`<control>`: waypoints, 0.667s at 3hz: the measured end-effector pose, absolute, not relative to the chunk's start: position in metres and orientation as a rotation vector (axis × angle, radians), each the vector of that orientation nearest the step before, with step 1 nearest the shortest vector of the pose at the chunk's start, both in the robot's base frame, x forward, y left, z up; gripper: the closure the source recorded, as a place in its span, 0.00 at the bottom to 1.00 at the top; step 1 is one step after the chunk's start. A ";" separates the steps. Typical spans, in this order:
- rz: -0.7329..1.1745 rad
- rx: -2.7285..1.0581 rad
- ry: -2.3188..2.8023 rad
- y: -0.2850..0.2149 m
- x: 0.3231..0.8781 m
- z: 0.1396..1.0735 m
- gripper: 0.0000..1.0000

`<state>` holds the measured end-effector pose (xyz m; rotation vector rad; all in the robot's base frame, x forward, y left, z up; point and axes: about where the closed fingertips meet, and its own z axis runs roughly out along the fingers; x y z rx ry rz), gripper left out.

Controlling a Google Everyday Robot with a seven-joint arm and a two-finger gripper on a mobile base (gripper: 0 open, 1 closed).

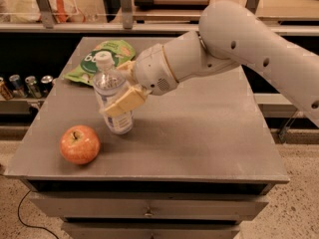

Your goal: Move blue plastic bottle near apple

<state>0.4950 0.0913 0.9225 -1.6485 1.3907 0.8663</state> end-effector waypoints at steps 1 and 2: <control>0.873 -1.645 1.397 0.093 0.494 0.920 0.83; 0.880 -1.638 1.405 0.093 0.494 0.919 0.59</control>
Offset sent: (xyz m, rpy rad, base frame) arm 0.0030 -0.0026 -0.0048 0.0051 0.0288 -0.0206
